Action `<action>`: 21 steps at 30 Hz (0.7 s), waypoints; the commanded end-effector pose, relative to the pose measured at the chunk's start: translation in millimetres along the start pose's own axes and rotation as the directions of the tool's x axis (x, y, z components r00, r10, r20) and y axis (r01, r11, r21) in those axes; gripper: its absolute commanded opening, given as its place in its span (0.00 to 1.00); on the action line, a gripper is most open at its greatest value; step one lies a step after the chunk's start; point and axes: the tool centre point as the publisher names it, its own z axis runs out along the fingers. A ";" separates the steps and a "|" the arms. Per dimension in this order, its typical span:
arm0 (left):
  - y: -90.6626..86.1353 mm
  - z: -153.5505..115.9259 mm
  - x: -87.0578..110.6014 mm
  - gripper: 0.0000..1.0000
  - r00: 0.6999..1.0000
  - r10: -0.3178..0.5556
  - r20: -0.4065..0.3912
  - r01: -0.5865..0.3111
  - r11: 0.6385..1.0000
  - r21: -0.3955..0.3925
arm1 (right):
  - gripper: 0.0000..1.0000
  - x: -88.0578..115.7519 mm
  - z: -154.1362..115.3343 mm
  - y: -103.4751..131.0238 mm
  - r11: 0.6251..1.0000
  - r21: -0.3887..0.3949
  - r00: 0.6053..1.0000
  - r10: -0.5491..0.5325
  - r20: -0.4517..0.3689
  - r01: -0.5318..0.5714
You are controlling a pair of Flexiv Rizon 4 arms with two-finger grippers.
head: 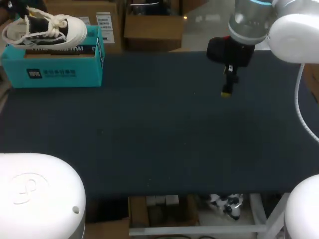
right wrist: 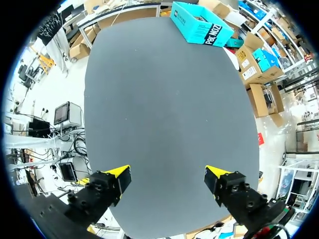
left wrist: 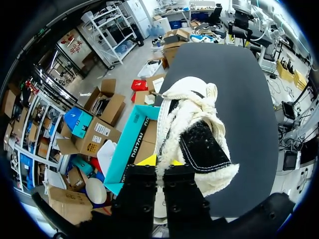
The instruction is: Open the shoe tongue, take the insole out of the shoe, put the insole back into the shoe, and pack the shoe into the shoebox
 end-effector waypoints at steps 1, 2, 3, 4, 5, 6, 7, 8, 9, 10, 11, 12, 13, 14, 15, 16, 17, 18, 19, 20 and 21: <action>15.3 7.6 -28.6 0.00 0.996 -0.016 -0.083 0.017 1.000 0.010 | 1.00 -2.5 -1.7 2.7 1.000 0.011 1.000 -0.001 -0.024 0.001; 19.1 10.1 -34.9 0.00 0.996 -0.024 -0.081 0.025 1.000 0.006 | 1.00 -2.5 -1.7 2.7 1.000 0.011 1.000 -0.001 -0.024 0.001; 22.4 12.3 -41.0 0.00 0.996 -0.032 -0.078 0.032 0.999 0.004 | 1.00 -2.5 -1.7 2.7 1.000 0.011 1.000 -0.001 -0.024 0.001; 25.7 14.3 -46.7 0.00 0.996 -0.033 -0.079 0.034 0.999 0.004 | 1.00 -2.5 -1.7 2.7 1.000 0.011 1.000 -0.001 -0.024 0.001; 28.7 16.5 -52.2 0.00 0.996 -0.035 -0.082 0.035 0.999 0.004 | 1.00 -2.5 -1.7 2.7 1.000 0.011 1.000 -0.001 -0.024 0.001; 31.2 19.6 -57.5 0.00 0.996 -0.036 -0.084 0.036 0.999 0.004 | 1.00 -2.5 -1.7 2.7 1.000 0.011 1.000 -0.001 -0.024 0.001; 33.6 23.8 -62.0 0.00 0.995 -0.038 -0.097 0.038 0.999 0.004 | 1.00 -2.5 -1.7 2.7 1.000 0.011 1.000 -0.001 -0.024 0.001; 35.8 29.1 -65.8 0.00 0.994 -0.038 -0.099 0.038 0.999 0.002 | 1.00 -2.5 -1.7 2.7 1.000 0.011 1.000 -0.001 -0.024 0.001; 37.8 35.1 -69.1 0.00 0.994 -0.038 -0.104 0.037 0.999 -0.007 | 1.00 -2.5 -1.7 2.7 1.000 0.011 1.000 -0.001 -0.024 0.001; 39.8 41.5 -72.7 0.00 0.994 -0.040 -0.105 0.038 0.999 -0.017 | 1.00 -2.5 -1.7 2.7 1.000 0.011 1.000 -0.001 -0.024 0.001; 41.7 48.1 -76.5 0.00 0.994 -0.045 -0.100 0.043 0.999 -0.025 | 1.00 -2.5 -1.7 2.7 1.000 0.011 1.000 -0.001 -0.024 0.001; 43.7 53.9 -79.7 0.00 0.993 -0.045 -0.108 0.042 0.999 -0.028 | 1.00 -2.5 -1.7 2.7 1.000 0.011 1.000 -0.001 -0.024 0.001; 45.7 60.7 -83.9 0.00 0.993 -0.048 -0.105 0.045 0.998 -0.037 | 1.00 -2.5 -1.7 2.7 1.000 0.011 1.000 -0.001 -0.024 0.001; 48.0 67.7 -88.2 0.00 0.992 -0.053 -0.117 0.048 0.998 -0.043 | 1.00 -2.5 -1.7 2.7 1.000 0.011 1.000 -0.001 -0.024 0.001; 50.7 74.1 -90.7 0.00 0.991 -0.052 -0.124 0.045 0.998 -0.052 | 1.00 -2.5 -1.7 2.7 1.000 0.011 1.000 -0.001 -0.024 0.001; 54.0 81.1 -93.0 0.00 0.990 -0.054 -0.130 0.046 0.997 -0.062 | 1.00 -2.5 -1.7 2.7 1.000 0.011 1.000 -0.001 -0.024 0.001; 57.5 87.2 -95.3 0.00 0.989 -0.055 -0.138 0.045 0.996 -0.072 | 1.00 -2.5 -1.7 2.7 1.000 0.011 1.000 -0.001 -0.024 0.001; 60.8 92.5 -97.5 0.00 0.989 -0.059 -0.137 0.048 0.995 -0.082 | 1.00 -2.5 -1.7 2.7 1.000 0.011 1.000 -0.001 -0.024 0.001; 64.6 97.3 -99.8 0.00 0.988 -0.057 -0.143 0.045 0.995 -0.087 | 1.00 -2.5 -1.7 2.7 1.000 0.011 1.000 -0.001 -0.024 0.001; 68.3 102.2 -102.1 0.00 0.987 -0.058 -0.151 0.045 0.995 -0.087 | 1.00 -2.5 -1.7 2.7 1.000 0.011 1.000 -0.001 -0.024 0.001; 71.4 107.5 -104.4 0.00 0.986 -0.060 -0.153 0.046 0.995 -0.089 | 1.00 -2.5 -1.7 2.7 1.000 0.011 1.000 -0.001 -0.024 0.001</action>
